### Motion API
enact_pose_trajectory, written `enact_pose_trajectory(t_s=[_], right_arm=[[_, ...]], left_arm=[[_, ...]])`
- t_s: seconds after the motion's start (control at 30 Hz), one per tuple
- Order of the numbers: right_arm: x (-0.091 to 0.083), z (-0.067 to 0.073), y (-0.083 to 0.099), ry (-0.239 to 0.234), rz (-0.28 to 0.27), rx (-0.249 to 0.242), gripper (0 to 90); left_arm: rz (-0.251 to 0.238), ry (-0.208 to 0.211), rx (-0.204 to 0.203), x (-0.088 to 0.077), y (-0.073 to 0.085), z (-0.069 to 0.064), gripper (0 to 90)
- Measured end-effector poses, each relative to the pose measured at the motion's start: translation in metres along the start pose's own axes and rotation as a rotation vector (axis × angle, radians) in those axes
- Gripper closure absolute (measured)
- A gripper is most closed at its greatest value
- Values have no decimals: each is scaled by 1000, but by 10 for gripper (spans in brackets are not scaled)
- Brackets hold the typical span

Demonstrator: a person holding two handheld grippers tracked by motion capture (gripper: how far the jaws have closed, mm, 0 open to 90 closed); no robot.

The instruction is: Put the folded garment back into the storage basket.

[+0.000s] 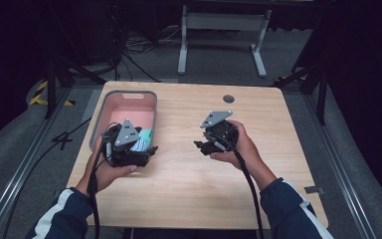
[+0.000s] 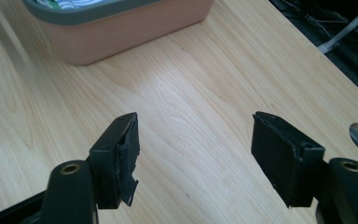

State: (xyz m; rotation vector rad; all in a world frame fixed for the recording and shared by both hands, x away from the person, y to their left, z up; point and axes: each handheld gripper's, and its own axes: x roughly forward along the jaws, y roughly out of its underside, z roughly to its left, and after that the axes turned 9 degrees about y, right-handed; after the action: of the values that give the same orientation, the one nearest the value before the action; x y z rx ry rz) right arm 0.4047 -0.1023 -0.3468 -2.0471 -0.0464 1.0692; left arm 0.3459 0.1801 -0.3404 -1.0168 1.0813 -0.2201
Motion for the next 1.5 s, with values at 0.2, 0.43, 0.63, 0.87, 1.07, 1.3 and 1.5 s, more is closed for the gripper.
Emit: enact_pose_trajectory(t_s=[0.2, 0.43, 0.63, 0.87, 1.07, 1.3, 1.5], right_arm=[[-3, 1, 15, 15, 22, -21, 328], [-10, -1, 32, 23, 30, -27, 311], [-14, -2, 47, 29, 38, -41, 306], [-18, -7, 75, 37, 46, -26, 304], [-21, -11, 90, 52, 53, -7, 304], [-27, -13, 115, 60, 59, 7, 305], [-28, -16, 136, 68, 65, 29, 307]], left_arm=[[50, -6, 37, 15, 5, -14, 203], [78, 34, 73, 30, 12, -31, 193], [100, 48, 103, 43, 21, -39, 192], [134, 102, 104, 58, 34, -46, 185], [164, 107, 116, 66, 42, -48, 182], [191, 140, 117, 75, 55, -49, 178], [208, 162, 127, 82, 65, -51, 173]])
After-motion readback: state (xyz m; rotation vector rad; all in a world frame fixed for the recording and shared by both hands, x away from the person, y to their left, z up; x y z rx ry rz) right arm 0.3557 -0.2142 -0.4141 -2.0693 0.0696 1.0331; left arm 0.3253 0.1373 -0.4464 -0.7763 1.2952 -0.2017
